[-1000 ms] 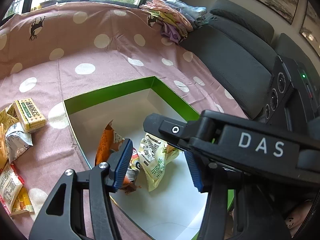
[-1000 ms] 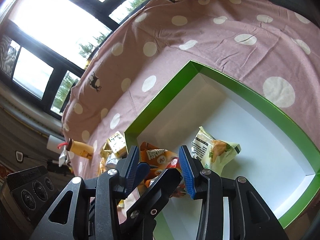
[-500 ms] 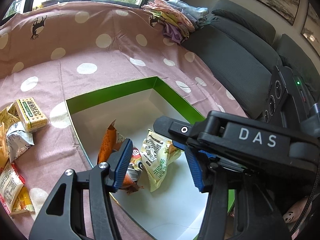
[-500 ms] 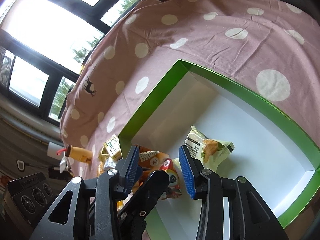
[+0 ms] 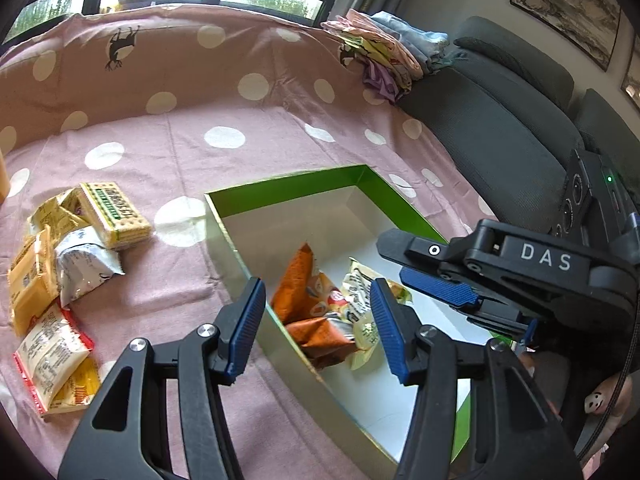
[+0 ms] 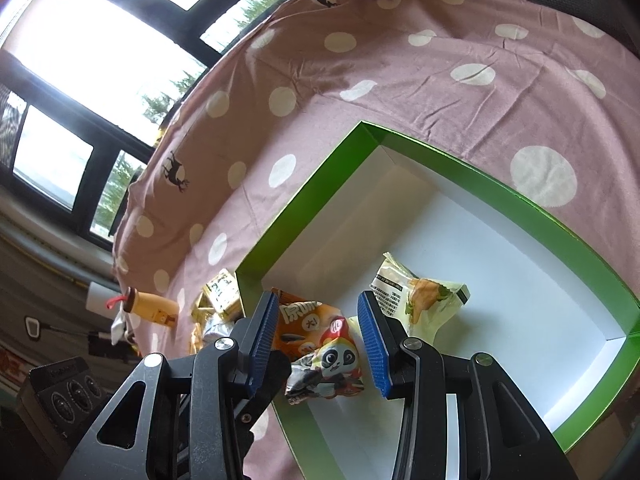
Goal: Organize snacks
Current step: 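Move the right tool back to the white-and-red biscuit pack, then close the right tool on the white-and-red biscuit pack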
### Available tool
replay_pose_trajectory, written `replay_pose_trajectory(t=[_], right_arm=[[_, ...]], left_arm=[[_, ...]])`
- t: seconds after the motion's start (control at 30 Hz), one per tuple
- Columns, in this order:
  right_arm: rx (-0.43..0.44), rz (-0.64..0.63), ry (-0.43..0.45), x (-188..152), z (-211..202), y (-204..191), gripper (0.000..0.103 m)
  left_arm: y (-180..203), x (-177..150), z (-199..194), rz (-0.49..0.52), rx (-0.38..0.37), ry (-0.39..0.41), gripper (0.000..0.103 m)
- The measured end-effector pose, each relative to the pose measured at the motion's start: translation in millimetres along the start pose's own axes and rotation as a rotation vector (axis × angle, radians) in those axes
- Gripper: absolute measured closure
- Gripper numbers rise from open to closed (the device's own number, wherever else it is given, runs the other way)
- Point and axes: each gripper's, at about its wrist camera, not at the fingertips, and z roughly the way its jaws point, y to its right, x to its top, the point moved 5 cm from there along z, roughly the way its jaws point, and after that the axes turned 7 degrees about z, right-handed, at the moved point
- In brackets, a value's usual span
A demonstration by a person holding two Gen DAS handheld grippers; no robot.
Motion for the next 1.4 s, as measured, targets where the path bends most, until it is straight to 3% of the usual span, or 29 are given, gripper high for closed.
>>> replay_pose_trajectory(t=[0.13,0.37,0.5,0.67,0.83,1.03,1.13,1.27,1.4], right_arm=[[-0.005,-0.036,-0.005,-4.8,3.0,-11.7,0.060],[-0.028,-0.141,0.002,-18.0,6.2,-41.2,0.060],[-0.044,-0.201,-0.008,-30.5,9.7,-60.3,0.060],[-0.079,-0.298,-0.013,-49.4,18.0,-86.8,0.058],[-0.049,-0.379,-0.063,-72.9,42.6,-118.3,0.027],[0.040,-0.454,-0.291,-117.7,109.0,-151.9,0.027],[0.001,-0.499,-0.391,-139.0,146.3,-157.1,0.027],[-0.061,-0.527,-0.452,-155.0,175.7,-151.3,0.027],[-0.053,-0.525,-0.499,-163.2,186.0,-145.7,0.027]], left_arm=[[-26.1,-1.0,-29.3,-0.026,0.062,0.024,0.049],[-85.1,-20.2,-80.0,-0.062,0.288,0.018,0.041],[-133.5,-41.0,-106.4,-0.167,0.384,0.043,0.038],[-183.8,-64.7,-115.4,-0.325,0.416,0.023,0.028],[-213.2,-80.2,-103.6,-0.423,0.410,-0.038,0.020],[-217.6,-91.8,-79.4,-0.479,0.368,-0.134,0.020],[-216.1,-94.3,-69.9,-0.502,0.329,-0.152,0.021],[-212.6,-96.0,-59.6,-0.464,0.354,-0.186,0.028],[-213.5,-98.1,-53.9,-0.478,0.334,-0.188,0.035]])
